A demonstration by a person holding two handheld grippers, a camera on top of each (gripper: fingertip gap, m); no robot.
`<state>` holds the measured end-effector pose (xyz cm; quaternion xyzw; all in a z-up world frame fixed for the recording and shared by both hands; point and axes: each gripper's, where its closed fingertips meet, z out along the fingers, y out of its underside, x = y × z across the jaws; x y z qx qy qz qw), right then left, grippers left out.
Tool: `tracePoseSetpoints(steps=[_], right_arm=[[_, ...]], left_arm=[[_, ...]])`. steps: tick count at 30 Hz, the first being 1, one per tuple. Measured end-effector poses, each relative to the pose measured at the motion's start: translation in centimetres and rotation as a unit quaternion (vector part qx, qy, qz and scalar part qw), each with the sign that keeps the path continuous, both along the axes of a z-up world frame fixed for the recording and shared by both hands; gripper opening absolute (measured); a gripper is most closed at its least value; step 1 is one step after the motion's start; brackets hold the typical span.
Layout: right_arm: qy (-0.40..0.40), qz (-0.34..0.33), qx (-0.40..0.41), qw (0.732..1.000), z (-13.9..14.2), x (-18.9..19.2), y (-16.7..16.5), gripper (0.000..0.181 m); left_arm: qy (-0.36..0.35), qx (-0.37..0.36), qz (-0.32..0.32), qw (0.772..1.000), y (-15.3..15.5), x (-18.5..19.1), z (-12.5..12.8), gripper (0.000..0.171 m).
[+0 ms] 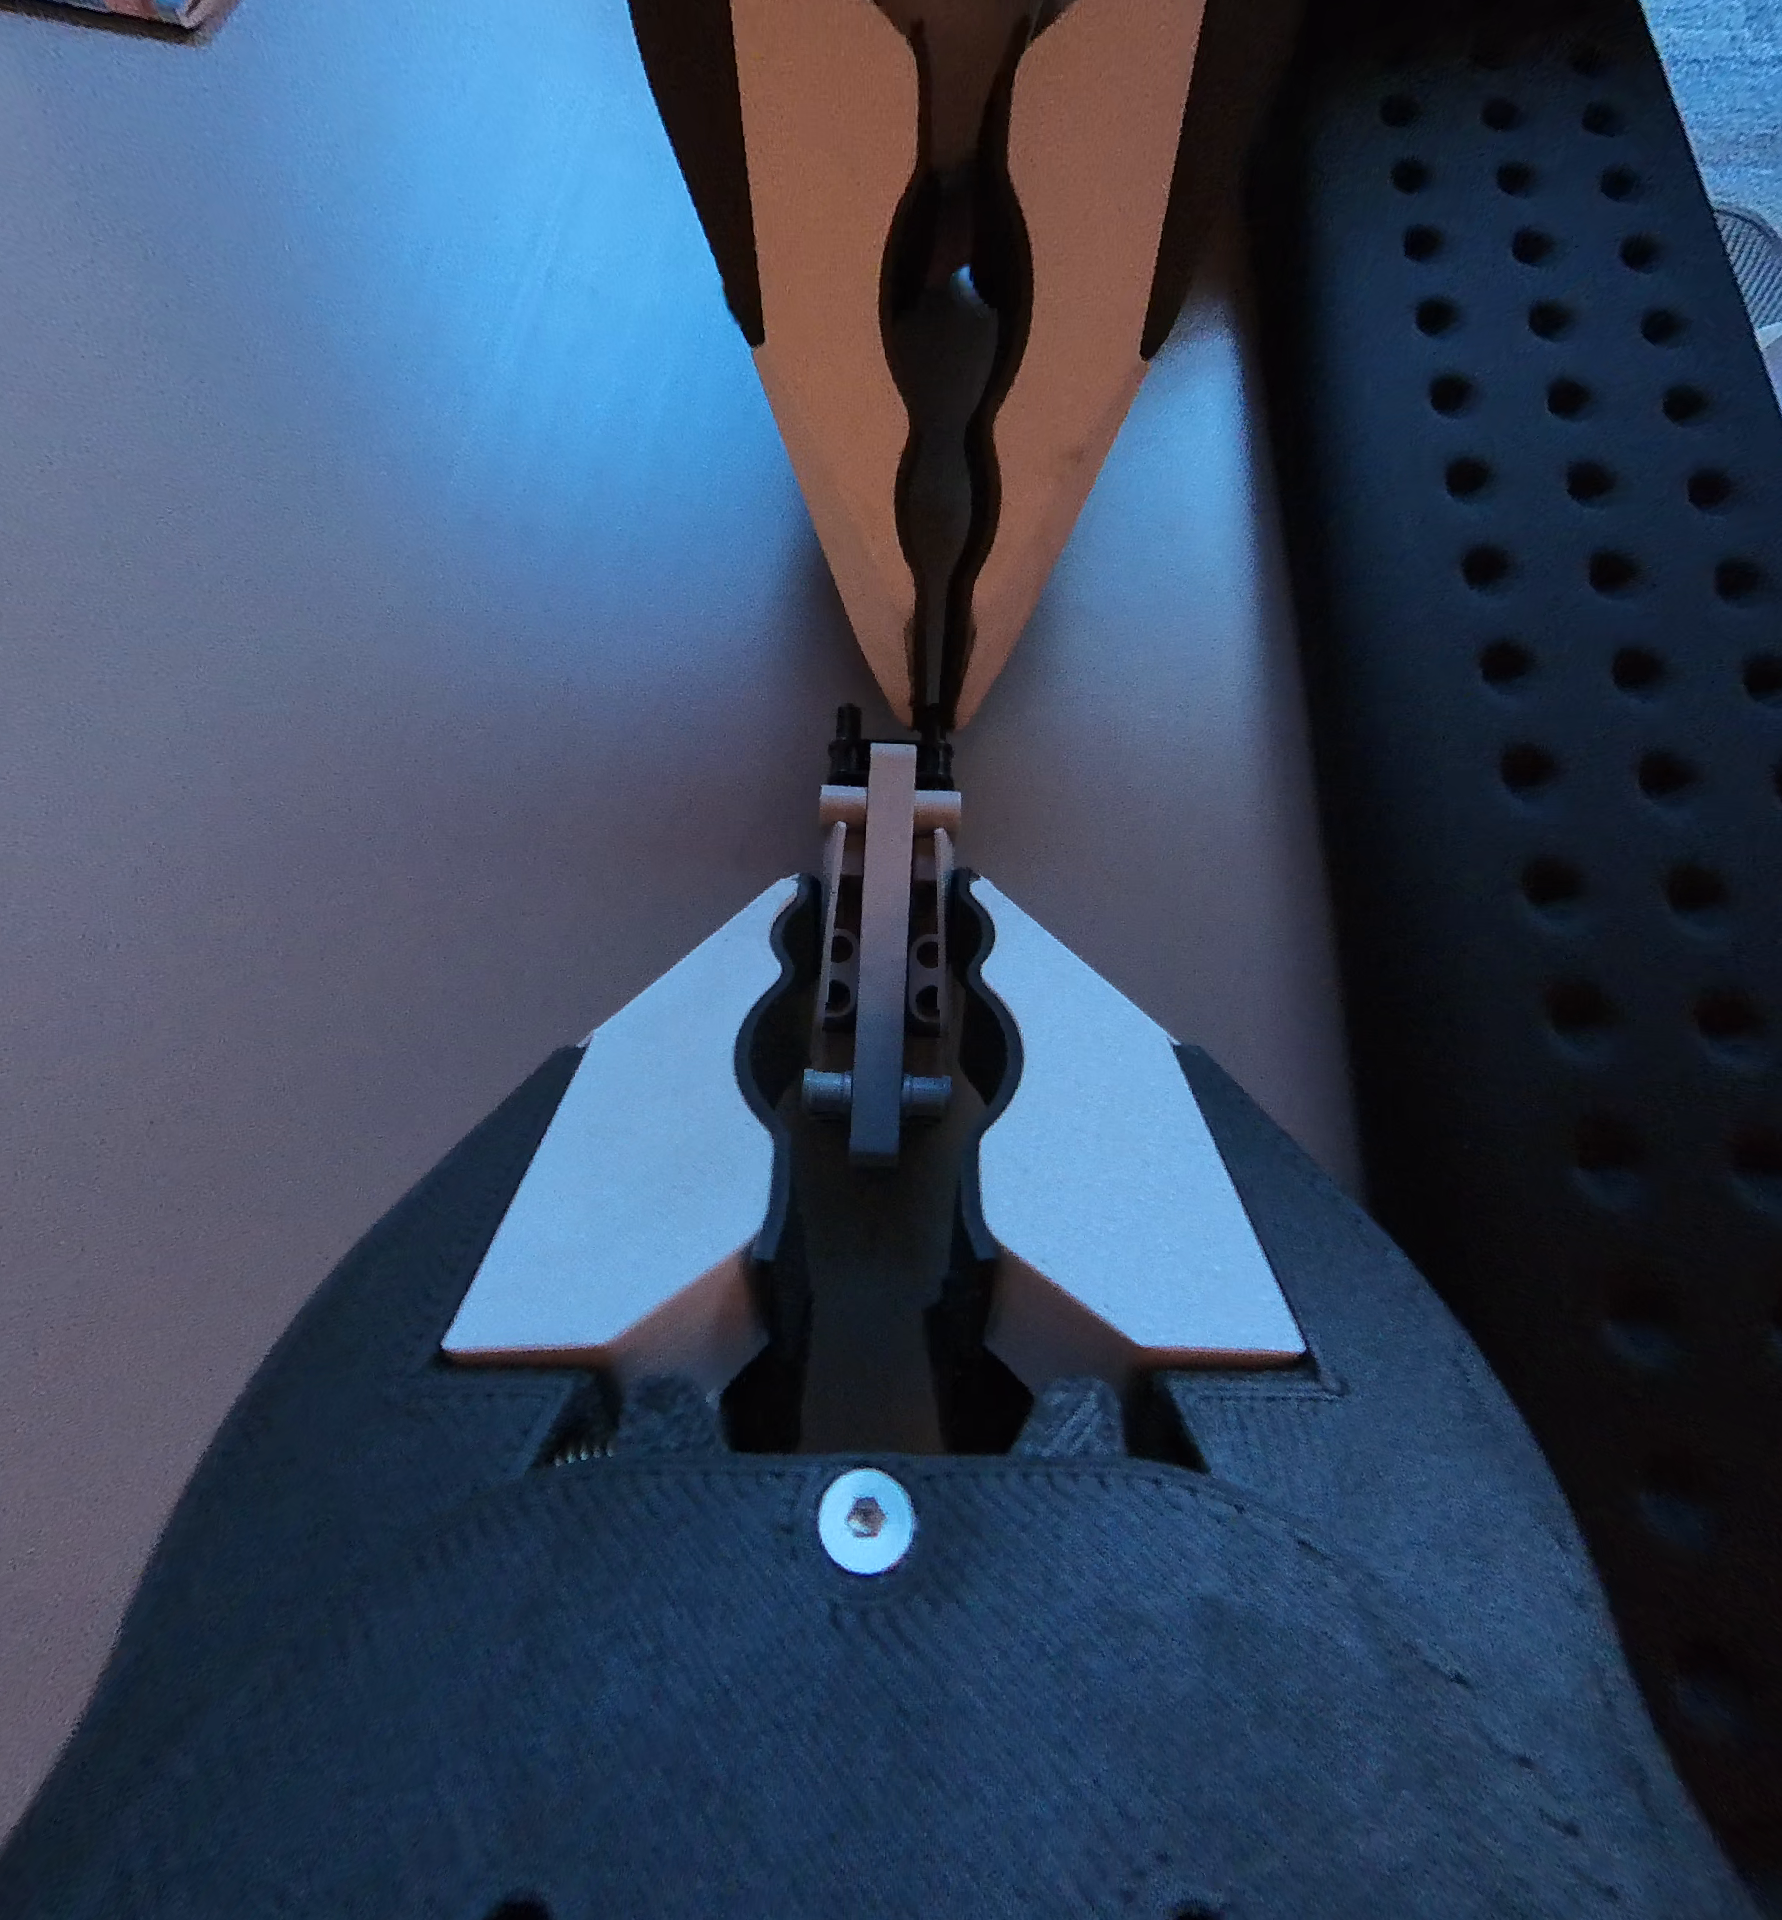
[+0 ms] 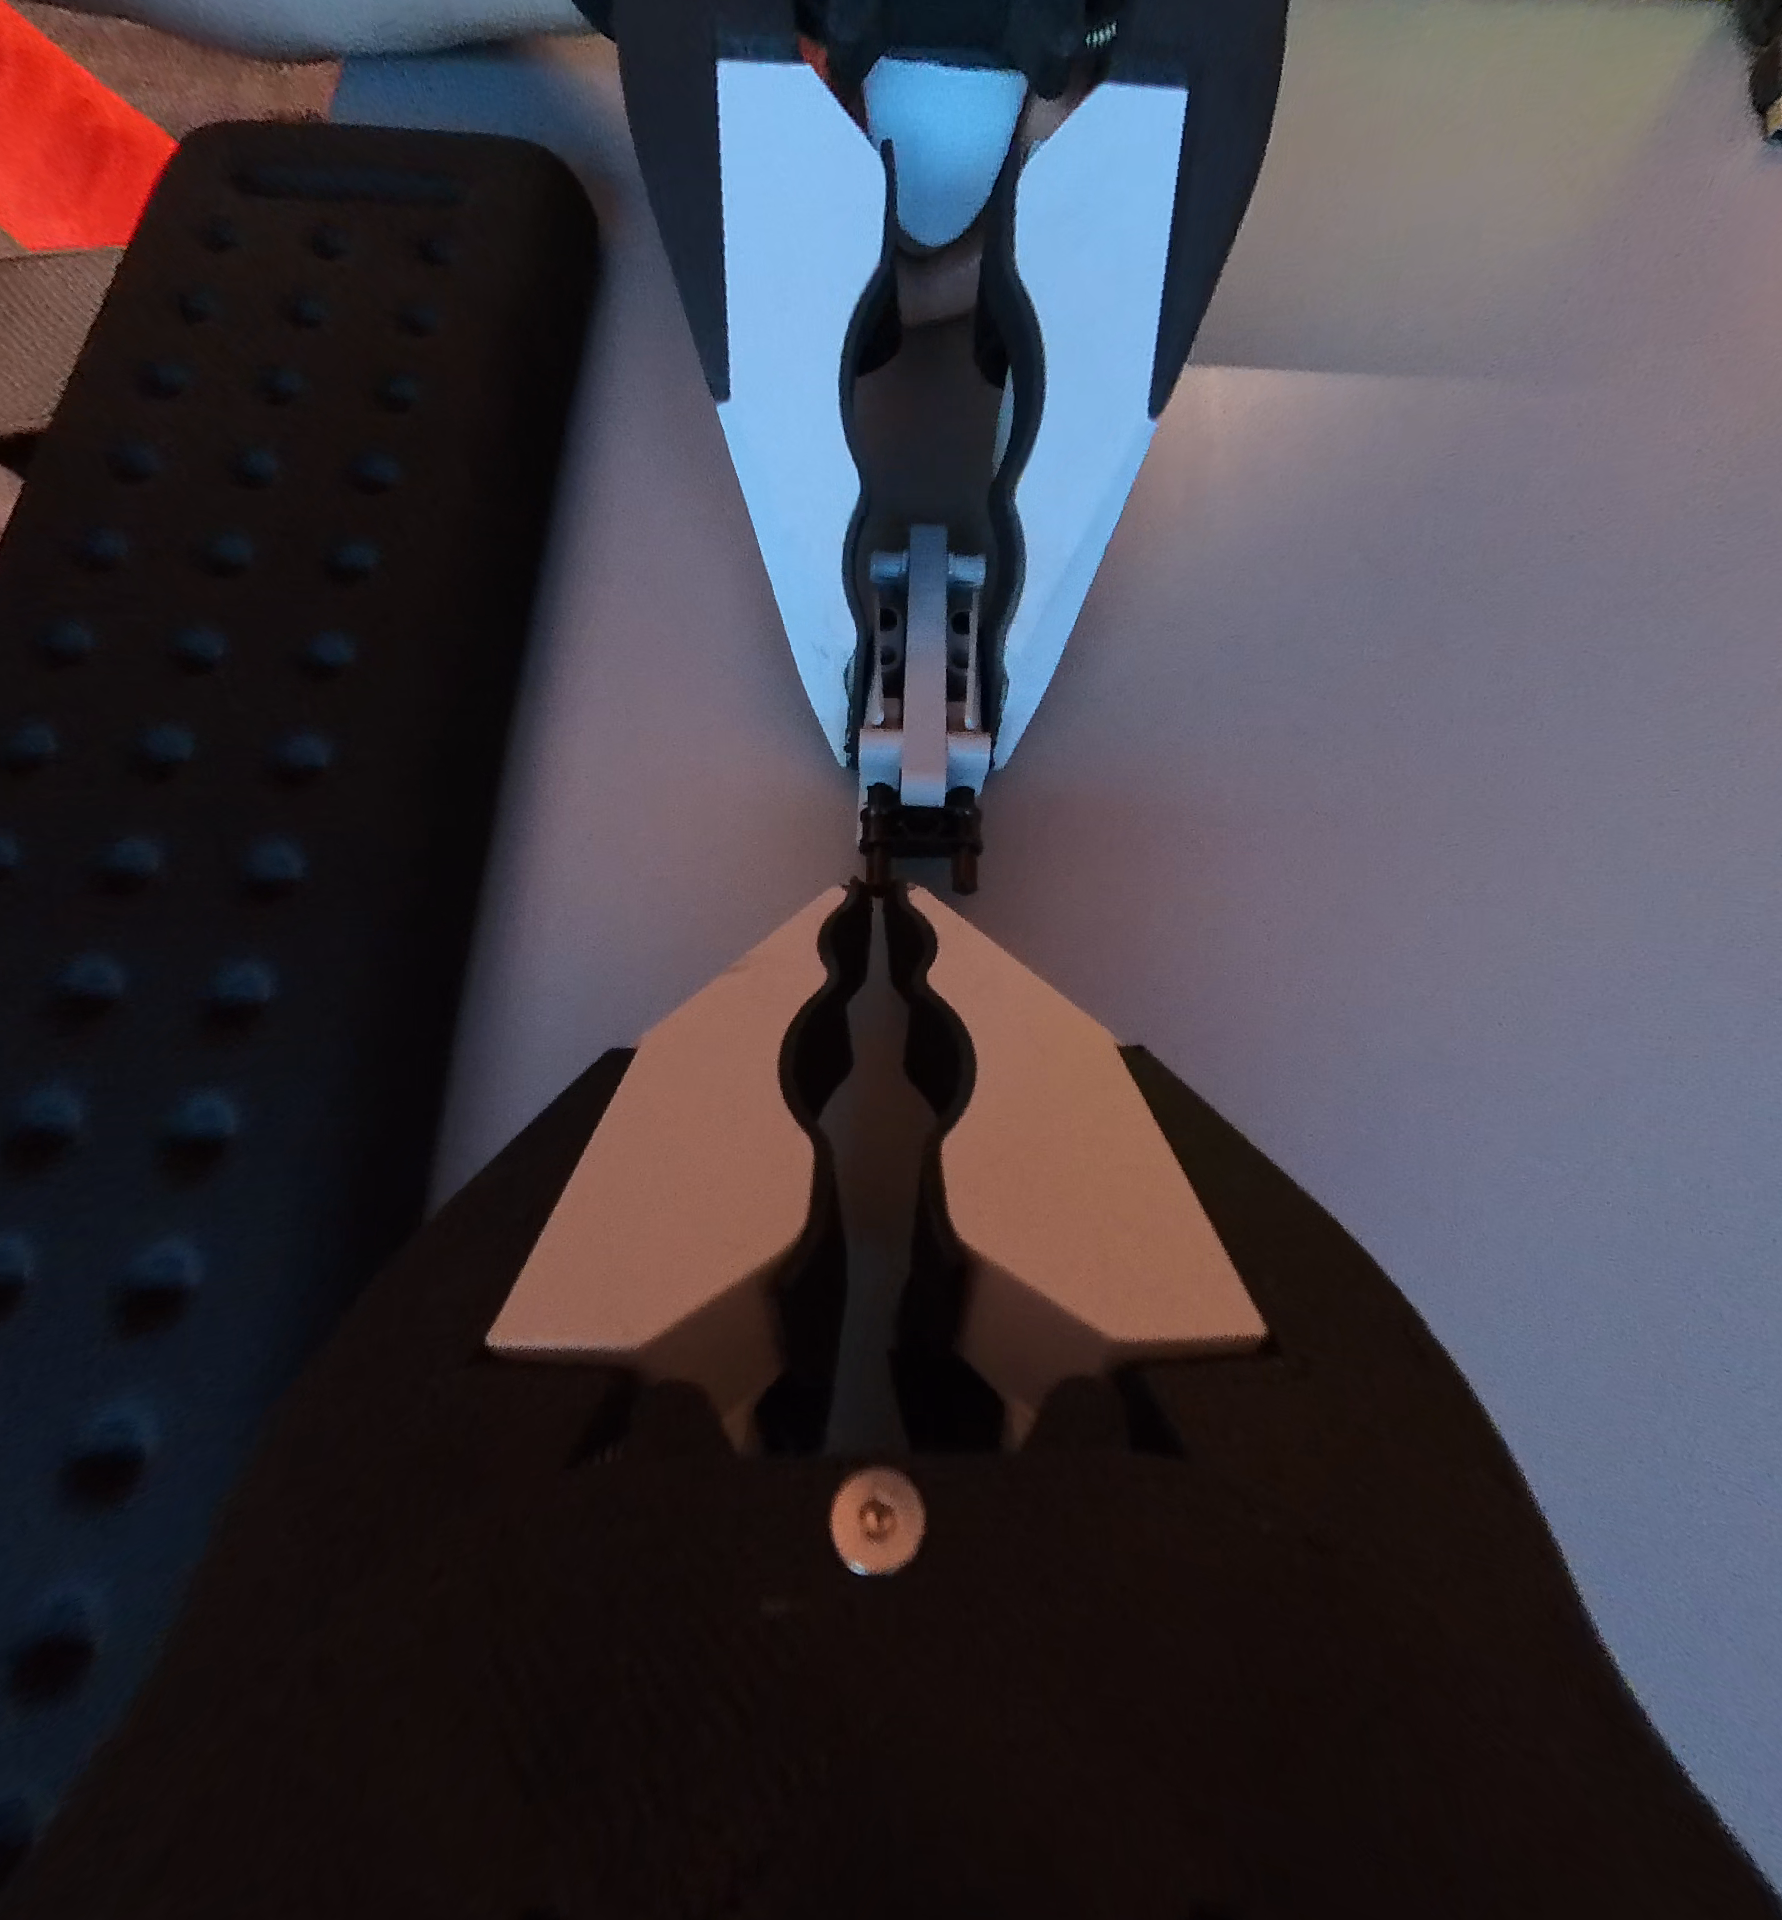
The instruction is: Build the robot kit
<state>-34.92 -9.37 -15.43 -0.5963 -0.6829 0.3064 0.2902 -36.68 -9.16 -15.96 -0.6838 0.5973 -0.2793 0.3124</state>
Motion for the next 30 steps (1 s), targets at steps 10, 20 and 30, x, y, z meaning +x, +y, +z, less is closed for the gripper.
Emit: tracePoseSetpoints(steps=[10,20,30], right_arm=[[-0.012,-0.017,-0.023,1.0,-0.06,-0.14,-0.21,0.002],[-0.023,-0.031,-0.02,0.999,-0.07,-0.3,-0.05,0.001],[-0.02,-0.046,-0.028,0.998,-0.06,-0.44,0.01,0.0]], left_arm=[[0.002,0.005,0.001,1.0,-0.02,0.04,-0.05,0.023],[0.003,0.011,0.004,1.0,0.05,0.05,-0.07,0.023],[0.002,0.01,0.013,1.0,0.11,0.07,-0.08,0.023]])
